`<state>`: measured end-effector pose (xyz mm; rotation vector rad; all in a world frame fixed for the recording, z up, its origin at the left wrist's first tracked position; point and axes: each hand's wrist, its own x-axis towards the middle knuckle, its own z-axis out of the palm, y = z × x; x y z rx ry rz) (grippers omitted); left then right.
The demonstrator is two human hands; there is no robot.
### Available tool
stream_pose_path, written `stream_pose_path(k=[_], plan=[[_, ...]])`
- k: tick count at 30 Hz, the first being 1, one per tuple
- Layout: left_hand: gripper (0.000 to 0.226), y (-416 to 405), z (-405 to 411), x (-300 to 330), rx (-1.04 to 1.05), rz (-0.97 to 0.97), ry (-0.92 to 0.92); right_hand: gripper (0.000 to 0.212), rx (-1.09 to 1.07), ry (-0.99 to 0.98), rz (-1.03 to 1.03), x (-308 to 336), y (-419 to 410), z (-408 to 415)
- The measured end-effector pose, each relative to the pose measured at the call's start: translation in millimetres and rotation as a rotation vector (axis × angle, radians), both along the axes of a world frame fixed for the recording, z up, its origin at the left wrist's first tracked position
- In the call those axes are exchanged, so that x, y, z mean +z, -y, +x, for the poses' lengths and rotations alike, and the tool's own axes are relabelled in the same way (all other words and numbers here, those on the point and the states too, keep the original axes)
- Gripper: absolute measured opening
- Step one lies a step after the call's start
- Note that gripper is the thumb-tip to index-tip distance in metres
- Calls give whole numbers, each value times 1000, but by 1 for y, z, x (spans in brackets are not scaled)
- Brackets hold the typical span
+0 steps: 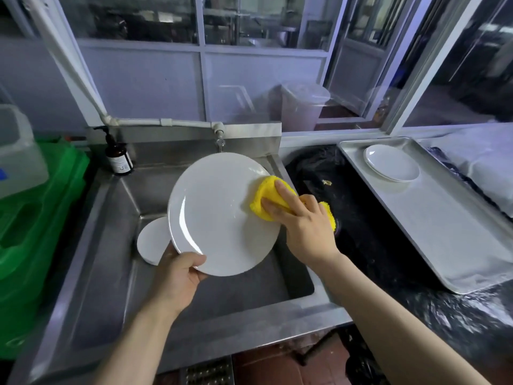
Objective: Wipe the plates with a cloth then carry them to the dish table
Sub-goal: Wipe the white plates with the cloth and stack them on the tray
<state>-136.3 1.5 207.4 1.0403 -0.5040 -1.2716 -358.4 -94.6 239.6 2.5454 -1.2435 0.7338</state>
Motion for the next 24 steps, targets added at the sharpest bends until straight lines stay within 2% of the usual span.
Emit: stream_pose_path(k=[3, 10, 13, 17, 19, 21, 24], plan=[[66, 4, 2, 5, 51, -59, -29, 61, 92, 19, 35, -13, -19, 13], [55, 12, 7, 10, 142, -69, -74, 49, 379, 8, 204, -17, -46, 48], [58, 13, 9, 9, 123, -55, -107, 52, 335, -44, 216, -3, -27, 34], [59, 13, 9, 12, 79, -48, -83, 57, 99, 50, 161, 18, 4, 26], [60, 11, 7, 14, 68, -53, -96, 58, 49, 52, 142, 23, 7, 30], [61, 12, 5, 16, 82, -62, -102, 58, 81, 33, 148, 22, -1, 38], [68, 14, 3, 21, 104, -65, -111, 56, 247, -50, 175, 13, -25, 53]])
